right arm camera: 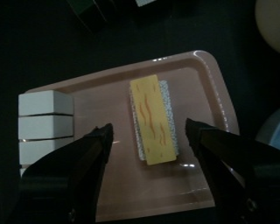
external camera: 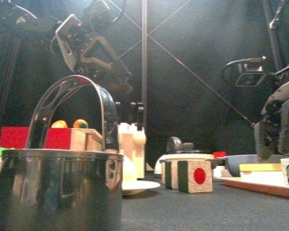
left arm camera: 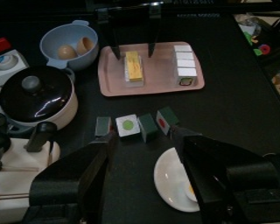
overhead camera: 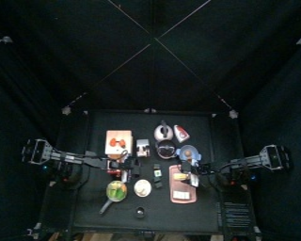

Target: Close drawer

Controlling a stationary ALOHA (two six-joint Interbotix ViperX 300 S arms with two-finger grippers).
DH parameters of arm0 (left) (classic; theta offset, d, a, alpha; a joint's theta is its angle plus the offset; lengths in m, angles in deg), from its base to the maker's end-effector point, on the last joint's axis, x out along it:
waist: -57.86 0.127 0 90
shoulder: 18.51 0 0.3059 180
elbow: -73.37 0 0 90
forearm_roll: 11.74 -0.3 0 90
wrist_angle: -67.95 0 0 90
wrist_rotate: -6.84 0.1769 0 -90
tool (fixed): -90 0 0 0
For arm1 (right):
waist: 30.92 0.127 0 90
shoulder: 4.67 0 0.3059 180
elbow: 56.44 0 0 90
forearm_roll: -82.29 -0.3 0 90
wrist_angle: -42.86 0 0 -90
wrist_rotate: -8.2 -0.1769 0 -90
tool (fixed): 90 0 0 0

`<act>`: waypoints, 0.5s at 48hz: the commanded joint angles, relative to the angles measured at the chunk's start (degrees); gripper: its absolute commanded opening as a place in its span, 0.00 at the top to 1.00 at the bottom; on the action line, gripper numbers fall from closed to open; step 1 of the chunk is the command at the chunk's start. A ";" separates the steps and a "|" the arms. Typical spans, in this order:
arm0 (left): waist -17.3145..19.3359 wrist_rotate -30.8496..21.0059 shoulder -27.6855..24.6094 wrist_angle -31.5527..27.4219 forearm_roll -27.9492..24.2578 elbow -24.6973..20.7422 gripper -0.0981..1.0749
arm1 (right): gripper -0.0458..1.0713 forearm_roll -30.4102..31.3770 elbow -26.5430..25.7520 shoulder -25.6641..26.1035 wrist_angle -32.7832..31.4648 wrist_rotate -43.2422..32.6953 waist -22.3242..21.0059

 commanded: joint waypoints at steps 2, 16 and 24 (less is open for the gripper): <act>-0.09 0.09 2.02 0.62 0.09 -0.35 0.16 | 0.10 1.05 -1.85 2.20 0.18 0.09 -0.09; -1.14 -0.09 7.12 -0.18 1.23 2.99 0.22 | 0.12 8.35 -7.73 10.11 2.90 0.09 -1.23; -2.37 0.00 11.43 -0.53 5.10 6.24 0.34 | 0.21 11.60 -10.81 11.87 8.96 0.18 -3.87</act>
